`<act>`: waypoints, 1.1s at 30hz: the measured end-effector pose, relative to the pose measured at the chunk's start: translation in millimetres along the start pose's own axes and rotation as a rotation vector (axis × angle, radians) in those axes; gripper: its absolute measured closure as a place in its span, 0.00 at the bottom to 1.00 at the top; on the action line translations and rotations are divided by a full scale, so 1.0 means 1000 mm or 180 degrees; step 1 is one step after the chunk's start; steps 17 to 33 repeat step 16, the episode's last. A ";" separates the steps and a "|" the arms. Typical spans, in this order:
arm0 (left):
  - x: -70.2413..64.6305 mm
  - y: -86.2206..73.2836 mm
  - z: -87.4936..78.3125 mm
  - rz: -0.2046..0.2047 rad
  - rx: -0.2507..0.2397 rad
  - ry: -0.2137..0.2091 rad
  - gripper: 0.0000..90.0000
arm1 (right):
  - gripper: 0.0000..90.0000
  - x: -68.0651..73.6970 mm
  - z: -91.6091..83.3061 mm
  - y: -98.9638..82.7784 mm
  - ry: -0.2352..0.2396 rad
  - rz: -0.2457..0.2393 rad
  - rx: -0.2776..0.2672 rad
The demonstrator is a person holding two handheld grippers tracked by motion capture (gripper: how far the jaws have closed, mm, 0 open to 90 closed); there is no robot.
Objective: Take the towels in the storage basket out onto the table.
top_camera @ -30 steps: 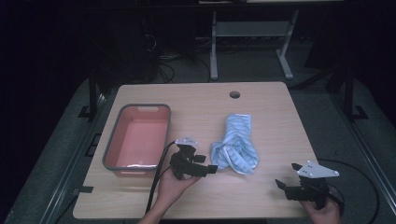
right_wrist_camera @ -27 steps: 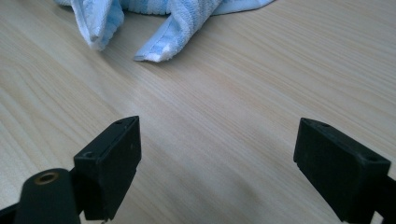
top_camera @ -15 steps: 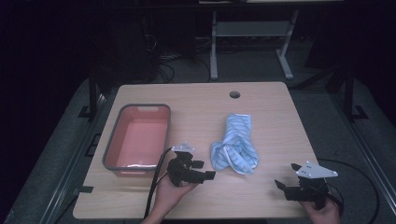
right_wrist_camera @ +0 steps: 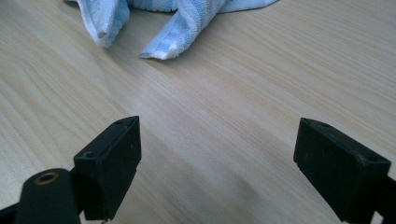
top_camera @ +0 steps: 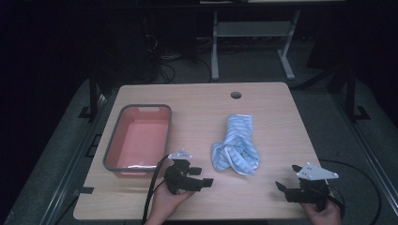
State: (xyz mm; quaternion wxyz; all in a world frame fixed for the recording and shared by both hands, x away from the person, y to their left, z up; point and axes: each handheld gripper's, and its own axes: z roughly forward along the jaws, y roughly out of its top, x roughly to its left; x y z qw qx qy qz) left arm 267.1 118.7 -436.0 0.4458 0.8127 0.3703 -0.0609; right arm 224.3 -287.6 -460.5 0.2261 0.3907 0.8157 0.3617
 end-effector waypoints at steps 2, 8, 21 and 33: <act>0.000 -0.003 -0.002 -0.0011 -0.0004 0.0008 0.32 | 0.16 0.000 0.000 -0.001 0.0004 -0.0005 0.0004; -0.003 -0.012 -0.006 0.0010 -0.0019 0.0054 0.31 | 0.16 0.002 -0.003 -0.002 0.0027 -0.0051 -0.0022; 0.000 -0.010 -0.008 -0.0013 -0.0094 0.0095 0.30 | 0.16 0.008 -0.004 -0.007 0.0031 -0.0096 -0.0007; 0.000 -0.010 -0.008 -0.0013 -0.0094 0.0095 0.30 | 0.16 0.008 -0.004 -0.007 0.0031 -0.0096 -0.0007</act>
